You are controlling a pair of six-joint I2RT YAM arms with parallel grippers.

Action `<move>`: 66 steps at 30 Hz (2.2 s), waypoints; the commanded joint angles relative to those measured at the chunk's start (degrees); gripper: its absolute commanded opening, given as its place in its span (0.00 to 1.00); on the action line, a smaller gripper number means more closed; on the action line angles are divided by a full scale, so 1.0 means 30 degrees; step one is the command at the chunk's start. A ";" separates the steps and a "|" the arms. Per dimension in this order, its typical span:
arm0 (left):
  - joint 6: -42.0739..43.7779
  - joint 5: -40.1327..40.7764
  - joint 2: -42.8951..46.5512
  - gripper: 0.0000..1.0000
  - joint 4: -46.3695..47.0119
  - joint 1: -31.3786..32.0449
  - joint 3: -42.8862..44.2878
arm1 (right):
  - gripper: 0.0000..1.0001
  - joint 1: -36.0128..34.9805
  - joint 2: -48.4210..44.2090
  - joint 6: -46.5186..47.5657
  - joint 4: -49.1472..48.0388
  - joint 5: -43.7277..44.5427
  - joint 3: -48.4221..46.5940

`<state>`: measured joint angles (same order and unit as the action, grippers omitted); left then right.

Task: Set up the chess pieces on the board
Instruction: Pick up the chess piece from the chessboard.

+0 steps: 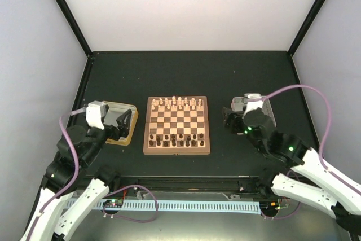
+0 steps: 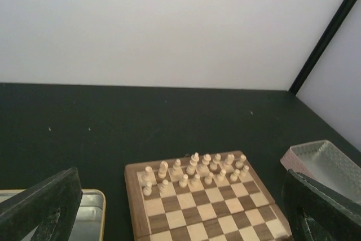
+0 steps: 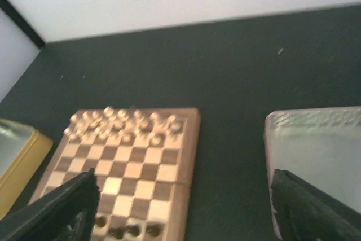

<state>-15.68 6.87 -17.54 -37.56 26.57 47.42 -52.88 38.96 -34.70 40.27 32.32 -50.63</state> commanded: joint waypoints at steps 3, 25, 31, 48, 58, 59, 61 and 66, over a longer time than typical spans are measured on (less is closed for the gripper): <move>-0.0808 -0.1437 -0.2054 0.99 0.0188 -0.0155 -0.0721 | 0.65 0.0050 0.4054 0.1239 -0.2232 -0.5898 0.0294; 0.0077 -0.6082 -0.1524 0.98 0.3379 -0.0155 -0.4146 | 0.25 -0.3758 1.6648 0.0189 -0.2638 -0.8190 -0.2905; 0.0122 -0.6570 -0.1826 0.97 0.3492 -0.0155 -0.4140 | 0.28 -0.3766 1.6630 -0.0092 -0.2031 -0.7318 -0.2912; 0.0234 -0.7837 -0.2280 0.94 0.3468 -0.0155 -0.4062 | 0.19 -0.3775 1.7606 -0.0328 -0.2428 -0.7372 -0.2738; -0.0119 -0.9900 -0.3238 0.87 0.3847 -0.0082 -0.4127 | 0.09 -0.3779 1.5615 -0.0388 -0.2407 -0.6936 -0.2388; -0.0253 -1.0094 -0.3441 0.84 0.3940 -0.0032 -0.4166 | 0.09 -0.3784 1.5289 -0.0402 -0.2302 -0.6817 -0.2358; -0.0568 -1.0428 -0.4007 0.77 0.4083 0.0123 -0.4226 | 0.09 -0.3780 1.4616 -0.0552 -0.2163 -0.6437 -0.2224; -0.1790 -1.0262 -0.6027 0.63 0.4295 0.1392 -0.4170 | 0.08 -0.3756 1.2536 -0.1465 -0.2490 -0.4917 -0.1271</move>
<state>-17.98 -22.41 -31.86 -26.76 28.01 34.44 -63.94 80.84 -36.38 33.30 12.19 -56.75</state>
